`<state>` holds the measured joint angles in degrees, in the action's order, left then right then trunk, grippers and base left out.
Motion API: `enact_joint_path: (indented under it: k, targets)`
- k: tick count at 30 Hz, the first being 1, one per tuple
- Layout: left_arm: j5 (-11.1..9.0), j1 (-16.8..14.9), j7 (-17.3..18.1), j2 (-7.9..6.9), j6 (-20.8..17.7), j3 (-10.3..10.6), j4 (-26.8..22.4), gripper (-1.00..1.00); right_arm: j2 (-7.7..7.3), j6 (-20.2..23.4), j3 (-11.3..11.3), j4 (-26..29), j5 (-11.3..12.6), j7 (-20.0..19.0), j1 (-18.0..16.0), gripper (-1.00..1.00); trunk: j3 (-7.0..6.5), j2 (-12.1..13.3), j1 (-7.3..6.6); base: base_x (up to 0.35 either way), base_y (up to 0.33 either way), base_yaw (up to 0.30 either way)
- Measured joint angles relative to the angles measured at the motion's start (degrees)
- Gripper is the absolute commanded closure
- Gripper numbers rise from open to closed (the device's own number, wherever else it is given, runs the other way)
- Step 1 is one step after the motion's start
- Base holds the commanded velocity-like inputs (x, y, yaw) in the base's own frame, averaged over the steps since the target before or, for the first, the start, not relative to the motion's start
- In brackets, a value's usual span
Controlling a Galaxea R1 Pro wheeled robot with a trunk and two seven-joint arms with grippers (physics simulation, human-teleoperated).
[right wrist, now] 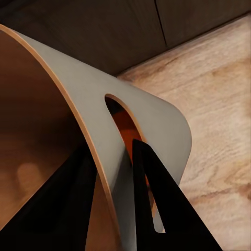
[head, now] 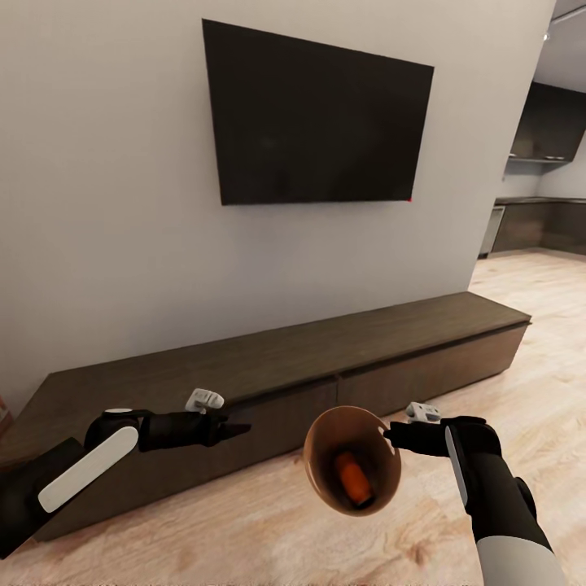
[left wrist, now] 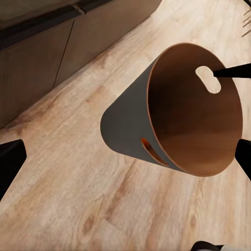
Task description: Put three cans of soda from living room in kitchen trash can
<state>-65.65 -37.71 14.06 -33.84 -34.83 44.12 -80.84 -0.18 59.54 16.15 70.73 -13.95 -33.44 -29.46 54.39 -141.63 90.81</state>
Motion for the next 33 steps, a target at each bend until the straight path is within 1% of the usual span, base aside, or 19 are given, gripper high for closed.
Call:
enact_joint_path:
  k: [12, 17, 22, 33]
  targets:
    - [0.37, 0.0, -0.09, 0.07, 0.03, 0.0, 0.04, -1.0, 0.0, 0.01, -0.03, 0.0, 0.07, -0.01, 0.02, 1.0, 1.12, 0.0, 0.0, 0.0, 0.0, 0.0]
    - [0.35, 0.0, -0.09, 1.07, -0.02, 0.0, 0.12, -1.0, 0.0, -0.01, -0.01, 0.0, 0.04, 0.04, -0.02, 1.0, 1.59, 0.0, 0.0, 0.0, 0.0, 0.0]
    - [0.39, 0.0, -0.09, 1.42, -0.06, 0.0, 0.15, -1.0, 0.0, 0.02, 0.01, 0.0, 0.08, 0.06, 0.03, 1.0, 2.05, 0.0, 0.0, 0.0, 0.0, 0.0]
    - [0.36, 0.0, -0.09, 1.49, -0.06, 0.0, 0.16, -1.0, 0.0, 0.02, 0.02, 0.0, 0.07, 0.07, 0.02, 1.0, 3.08, 0.0, 0.0, 0.0, 0.0, 0.0]
